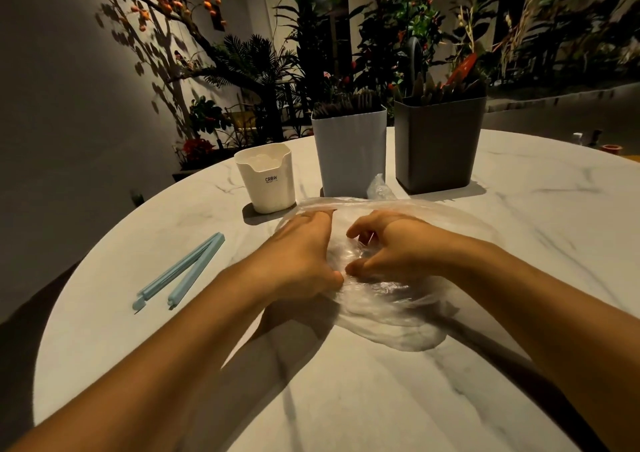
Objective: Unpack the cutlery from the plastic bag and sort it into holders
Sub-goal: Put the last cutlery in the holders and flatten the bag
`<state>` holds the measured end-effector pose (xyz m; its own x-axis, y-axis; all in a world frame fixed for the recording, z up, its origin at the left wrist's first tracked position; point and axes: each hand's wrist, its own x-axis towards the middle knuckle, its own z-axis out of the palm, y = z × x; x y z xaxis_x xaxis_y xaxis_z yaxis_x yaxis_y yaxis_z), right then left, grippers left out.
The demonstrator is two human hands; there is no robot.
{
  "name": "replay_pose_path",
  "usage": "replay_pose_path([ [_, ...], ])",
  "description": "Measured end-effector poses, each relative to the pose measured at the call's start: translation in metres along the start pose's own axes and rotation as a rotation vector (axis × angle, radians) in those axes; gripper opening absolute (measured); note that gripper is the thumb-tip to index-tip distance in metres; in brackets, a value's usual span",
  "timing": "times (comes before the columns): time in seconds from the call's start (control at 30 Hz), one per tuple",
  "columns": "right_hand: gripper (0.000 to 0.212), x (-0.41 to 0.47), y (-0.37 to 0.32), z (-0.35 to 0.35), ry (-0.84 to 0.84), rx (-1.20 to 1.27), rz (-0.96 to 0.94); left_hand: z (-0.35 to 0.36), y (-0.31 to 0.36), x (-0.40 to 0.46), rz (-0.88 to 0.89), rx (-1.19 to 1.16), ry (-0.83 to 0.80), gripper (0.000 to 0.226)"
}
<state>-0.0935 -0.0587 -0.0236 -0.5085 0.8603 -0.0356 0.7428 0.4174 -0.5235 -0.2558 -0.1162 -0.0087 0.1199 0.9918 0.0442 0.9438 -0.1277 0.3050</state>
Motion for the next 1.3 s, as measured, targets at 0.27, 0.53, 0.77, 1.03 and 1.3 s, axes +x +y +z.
replay_pose_path([
  [0.27, 0.048, -0.011, -0.003, -0.005, -0.068, -0.118, -0.091, -0.005, -0.010, 0.009, 0.031, -0.163, -0.164, 0.103],
  [0.53, 0.053, -0.019, -0.010, -0.002, -0.101, -0.133, -0.150, 0.003, -0.022, 0.005, -0.011, -0.175, -0.167, 0.113],
  [0.77, 0.033, -0.022, -0.006, -0.004, 0.024, -0.074, -0.217, 0.005, -0.020, 0.005, 0.074, -0.221, -0.111, 0.109],
  [1.03, 0.014, -0.027, -0.017, -0.009, 0.092, 0.145, -0.221, -0.013, -0.021, 0.001, 0.092, -0.065, -0.099, 0.113],
  [1.3, 0.026, -0.038, -0.022, -0.025, -0.307, 0.901, -0.218, -0.014, -0.014, -0.002, 0.254, -0.429, 0.048, 0.040],
])
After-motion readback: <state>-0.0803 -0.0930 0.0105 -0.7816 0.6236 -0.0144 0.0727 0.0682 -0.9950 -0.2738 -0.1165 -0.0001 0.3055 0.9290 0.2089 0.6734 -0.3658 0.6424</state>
